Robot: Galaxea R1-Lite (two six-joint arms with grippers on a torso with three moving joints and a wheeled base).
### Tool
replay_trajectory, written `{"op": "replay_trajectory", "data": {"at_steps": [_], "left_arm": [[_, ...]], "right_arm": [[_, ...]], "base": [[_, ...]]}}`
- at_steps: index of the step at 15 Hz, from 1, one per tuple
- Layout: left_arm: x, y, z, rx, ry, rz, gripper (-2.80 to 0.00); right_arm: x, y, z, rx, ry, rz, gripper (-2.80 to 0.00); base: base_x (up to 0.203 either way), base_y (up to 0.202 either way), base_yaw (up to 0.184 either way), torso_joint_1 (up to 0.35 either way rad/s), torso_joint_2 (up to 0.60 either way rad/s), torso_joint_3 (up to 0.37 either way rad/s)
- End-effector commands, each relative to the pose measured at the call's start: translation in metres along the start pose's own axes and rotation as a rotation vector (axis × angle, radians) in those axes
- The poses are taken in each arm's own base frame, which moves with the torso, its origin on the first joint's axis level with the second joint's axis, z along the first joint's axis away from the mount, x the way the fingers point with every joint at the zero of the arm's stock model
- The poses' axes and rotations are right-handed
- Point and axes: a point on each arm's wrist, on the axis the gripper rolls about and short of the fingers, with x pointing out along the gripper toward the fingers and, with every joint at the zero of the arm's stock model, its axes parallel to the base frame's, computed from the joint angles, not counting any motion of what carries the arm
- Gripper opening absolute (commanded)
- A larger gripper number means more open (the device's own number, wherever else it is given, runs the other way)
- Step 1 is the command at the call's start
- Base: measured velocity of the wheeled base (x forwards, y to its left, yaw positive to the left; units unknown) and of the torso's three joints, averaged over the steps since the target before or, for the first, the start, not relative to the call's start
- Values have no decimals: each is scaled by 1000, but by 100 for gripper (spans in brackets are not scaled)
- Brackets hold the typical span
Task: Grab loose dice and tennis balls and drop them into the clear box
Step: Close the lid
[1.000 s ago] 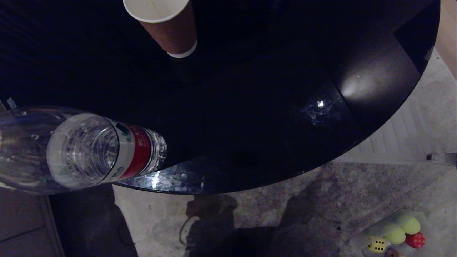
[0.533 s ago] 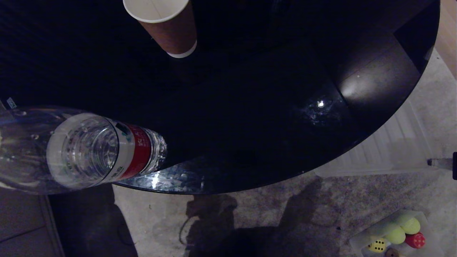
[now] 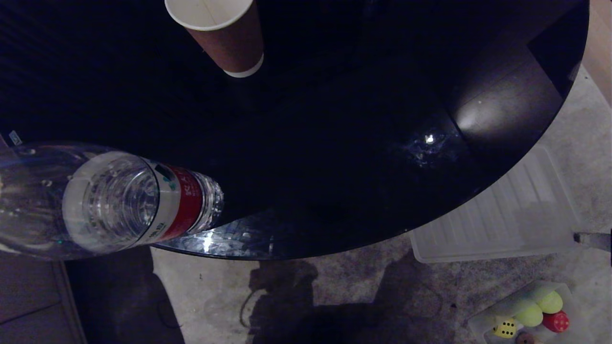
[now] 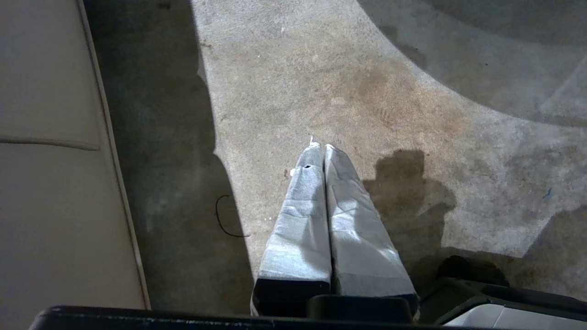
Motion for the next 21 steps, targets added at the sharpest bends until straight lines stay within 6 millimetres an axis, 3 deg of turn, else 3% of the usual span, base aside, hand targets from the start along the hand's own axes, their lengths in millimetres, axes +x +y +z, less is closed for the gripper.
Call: {"op": "replay_trajectory", "data": {"at_steps": [1,6,8,11,17,21], "left_arm": [[0,0,0,-1,-1,1,-280],[0,0,0,-1,-1,0,-280],[0,0,0,-1,-1,0,-280],[0,0,0,-1,-1,1,-280],[0,0,0,-1,-2,1,-280],[0,0,0,-1,-1,1,-280]], "right_arm": [[-21,17,-12,-38,-45,15,-280],[-52,51,-58,-111,-67,40,-280],[-59,57,-63,-107,-91,23,-280],[-69,61,-70,-15,-134,13,-280],[-83,67,-89,-21,-208,29,-280],[-90,68,-112,0,-254,31,-280]], "base": [[0,0,0,0,0,0],[0,0,0,0,0,0],[0,0,0,0,0,0],[0,0,0,0,0,0],[0,0,0,0,0,0],[0,0,0,0,0,0]]}}
